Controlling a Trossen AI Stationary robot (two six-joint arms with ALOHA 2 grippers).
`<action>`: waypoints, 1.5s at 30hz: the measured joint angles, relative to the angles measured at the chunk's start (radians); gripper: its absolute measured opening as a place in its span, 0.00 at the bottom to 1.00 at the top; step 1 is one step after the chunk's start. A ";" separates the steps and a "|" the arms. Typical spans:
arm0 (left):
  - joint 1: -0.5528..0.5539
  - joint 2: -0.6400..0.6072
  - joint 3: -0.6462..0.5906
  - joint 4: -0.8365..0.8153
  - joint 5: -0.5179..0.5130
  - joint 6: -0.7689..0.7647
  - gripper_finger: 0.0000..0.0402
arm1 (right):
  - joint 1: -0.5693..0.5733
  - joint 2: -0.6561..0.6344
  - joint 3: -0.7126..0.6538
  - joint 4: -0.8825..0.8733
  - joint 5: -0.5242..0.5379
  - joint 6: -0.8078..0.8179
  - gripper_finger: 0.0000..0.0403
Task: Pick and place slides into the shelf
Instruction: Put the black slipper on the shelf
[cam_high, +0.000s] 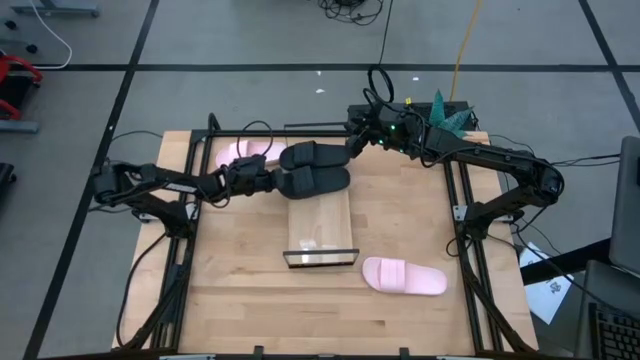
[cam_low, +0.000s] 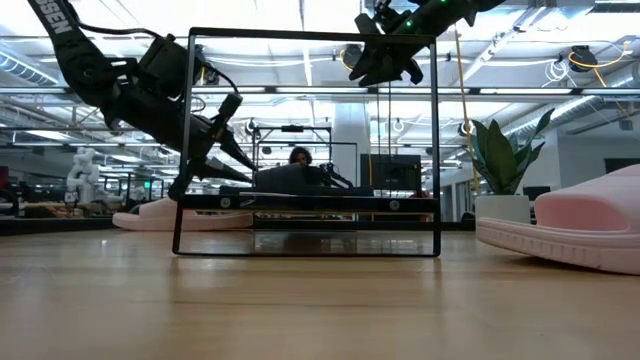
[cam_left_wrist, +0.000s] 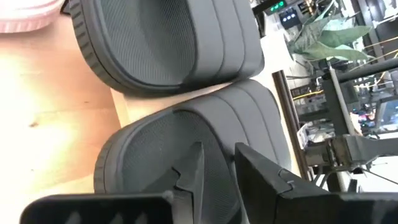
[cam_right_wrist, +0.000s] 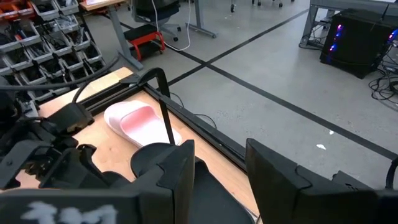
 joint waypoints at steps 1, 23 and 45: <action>-0.003 0.001 0.000 0.000 -0.001 0.000 0.22 | 0.000 0.000 0.000 0.000 0.000 0.001 0.33; -0.025 0.000 0.001 0.037 -0.009 -0.003 0.22 | 0.000 0.000 0.000 0.001 0.002 0.004 0.33; -0.025 0.000 0.034 -0.009 -0.028 0.009 0.22 | 0.000 0.000 0.000 0.001 0.002 0.008 0.33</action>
